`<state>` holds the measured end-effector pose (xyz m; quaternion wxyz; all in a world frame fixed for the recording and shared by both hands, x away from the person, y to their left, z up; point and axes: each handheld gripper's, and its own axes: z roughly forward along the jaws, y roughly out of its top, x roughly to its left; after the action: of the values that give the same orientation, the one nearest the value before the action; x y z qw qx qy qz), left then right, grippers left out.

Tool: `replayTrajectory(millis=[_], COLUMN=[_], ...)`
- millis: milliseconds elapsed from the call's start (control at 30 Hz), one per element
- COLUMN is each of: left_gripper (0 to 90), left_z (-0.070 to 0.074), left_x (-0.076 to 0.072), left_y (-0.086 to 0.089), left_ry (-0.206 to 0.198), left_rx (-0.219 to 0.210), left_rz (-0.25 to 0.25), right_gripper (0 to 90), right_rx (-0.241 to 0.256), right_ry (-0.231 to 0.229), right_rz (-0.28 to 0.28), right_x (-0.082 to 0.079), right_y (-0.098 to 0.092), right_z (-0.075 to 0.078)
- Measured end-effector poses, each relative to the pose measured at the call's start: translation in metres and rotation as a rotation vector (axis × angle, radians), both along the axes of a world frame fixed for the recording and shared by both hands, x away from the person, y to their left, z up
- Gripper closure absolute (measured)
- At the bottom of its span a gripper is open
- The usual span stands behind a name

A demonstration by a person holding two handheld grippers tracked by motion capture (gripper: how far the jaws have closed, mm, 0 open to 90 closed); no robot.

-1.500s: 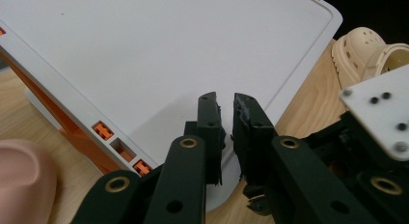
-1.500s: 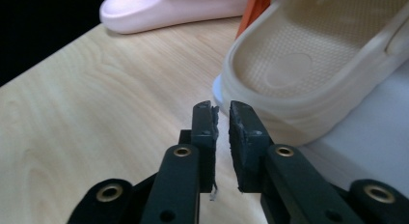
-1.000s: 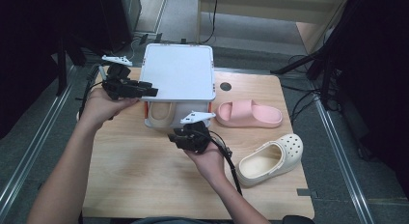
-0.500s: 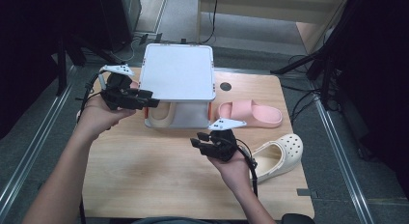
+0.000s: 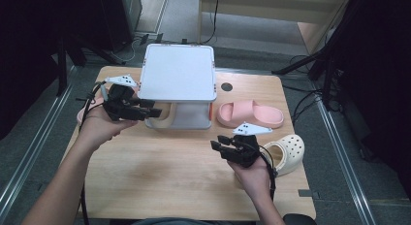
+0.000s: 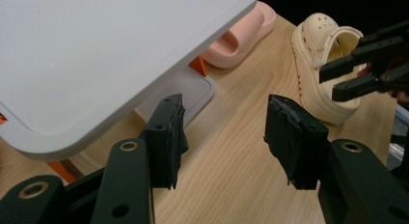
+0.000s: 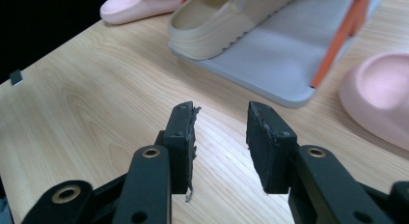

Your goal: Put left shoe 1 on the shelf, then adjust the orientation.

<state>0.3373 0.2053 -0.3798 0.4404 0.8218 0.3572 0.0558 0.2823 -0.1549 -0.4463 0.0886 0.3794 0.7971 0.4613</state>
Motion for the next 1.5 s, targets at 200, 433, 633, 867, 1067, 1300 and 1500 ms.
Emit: replayTrajectory(millis=[200,433,633,867,1067,1300,1500], left_gripper=[46.9,46.9,47.0,47.0,47.2,47.4,47.4], left_z=[-0.016,-0.03,-0.036,-0.039,-0.043,-0.049,-0.054], left_x=[-0.004,-0.008,-0.01,-0.011,-0.013,-0.01,-0.007], left_y=[-0.008,-0.012,-0.014,-0.013,-0.012,-0.015,-0.023], left_ry=[0.014,0.02,0.027,0.025,0.023,0.046,0.069], left_rx=[0.022,0.031,0.044,0.047,0.037,0.038,0.049], left_rz=[-0.015,-0.024,-0.034,-0.035,-0.037,-0.051,-0.078], right_gripper=[62.0,61.5,61.1,61.0,61.0,60.7,59.3], right_rx=[-0.013,-0.02,-0.024,-0.019,-0.028,-0.028,-0.007], right_ry=[0.005,0.013,0.024,0.026,0.024,0.027,0.003], right_rz=[-0.054,-0.086,-0.11,-0.142,-0.18,-0.255,-0.326], right_x=[-0.003,-0.003,-0.002,-0.001,0.0,-0.002,-0.008], right_y=[-0.02,-0.036,-0.048,-0.062,-0.075,-0.099,-0.125], right_z=[-0.006,-0.006,-0.006,-0.004,-0.001,0.0,0.008])
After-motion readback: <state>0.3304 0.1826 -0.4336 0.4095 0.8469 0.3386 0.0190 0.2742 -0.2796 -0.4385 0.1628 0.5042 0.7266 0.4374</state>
